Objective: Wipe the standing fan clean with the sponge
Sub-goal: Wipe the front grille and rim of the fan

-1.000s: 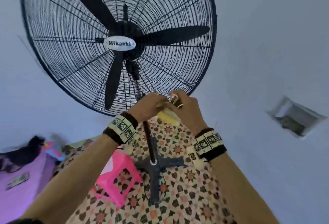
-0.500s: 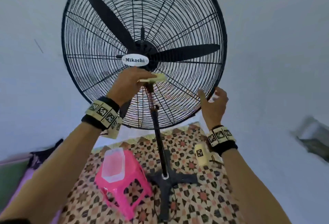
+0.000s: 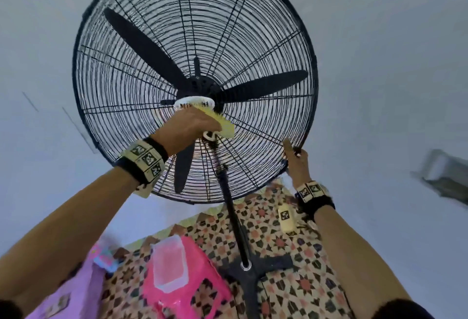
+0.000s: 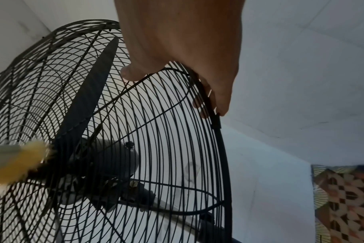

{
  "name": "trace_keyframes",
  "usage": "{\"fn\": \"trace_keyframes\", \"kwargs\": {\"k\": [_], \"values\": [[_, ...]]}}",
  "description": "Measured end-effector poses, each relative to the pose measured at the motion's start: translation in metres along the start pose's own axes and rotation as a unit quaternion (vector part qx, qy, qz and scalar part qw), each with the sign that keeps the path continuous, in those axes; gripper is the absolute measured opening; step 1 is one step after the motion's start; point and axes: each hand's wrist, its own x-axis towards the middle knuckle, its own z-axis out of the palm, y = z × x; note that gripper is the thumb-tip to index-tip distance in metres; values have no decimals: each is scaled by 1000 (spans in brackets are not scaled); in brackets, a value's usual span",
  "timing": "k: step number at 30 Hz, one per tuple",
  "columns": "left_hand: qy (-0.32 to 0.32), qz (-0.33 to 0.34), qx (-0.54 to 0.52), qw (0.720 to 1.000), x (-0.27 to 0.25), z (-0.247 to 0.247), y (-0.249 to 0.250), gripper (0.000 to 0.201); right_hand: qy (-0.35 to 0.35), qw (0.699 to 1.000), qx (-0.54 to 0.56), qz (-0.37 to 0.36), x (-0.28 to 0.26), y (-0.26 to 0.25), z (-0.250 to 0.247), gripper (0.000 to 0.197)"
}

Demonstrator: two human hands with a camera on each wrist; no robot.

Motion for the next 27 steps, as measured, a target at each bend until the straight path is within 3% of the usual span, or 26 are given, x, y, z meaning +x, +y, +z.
{"fn": "trace_keyframes", "kwargs": {"k": [4, 8, 10, 15, 19, 21, 24, 27], "values": [[-72, -13, -3, 997, 2, -3, -15, 37, 7, 1000, 10, 16, -13, -9, 5, 120], [11, 15, 6, 1000, 11, -6, -19, 37, 5, 999, 34, 22, -32, -21, 8, 113], [-11, 9, -2, 1000, 4, 2, -12, 42, -1, 998, 47, 30, -35, -23, 5, 96], [-82, -39, 16, 996, 13, -9, -10, 32, -8, 998, 54, 44, -35, -26, 4, 88], [-18, -48, -17, 999, 25, -11, -2, 38, -12, 997, 48, 52, -36, -24, 1, 99], [-51, -34, -1, 998, 17, -2, 6, 35, -15, 998, 38, 51, -36, -22, -1, 105], [-102, -35, 26, 994, 11, -1, 6, 32, -7, 998, 31, 54, -35, -25, 0, 95], [-59, -46, -3, 997, 15, -7, -1, 32, -10, 998, 35, 55, -37, -27, 2, 89]]}}
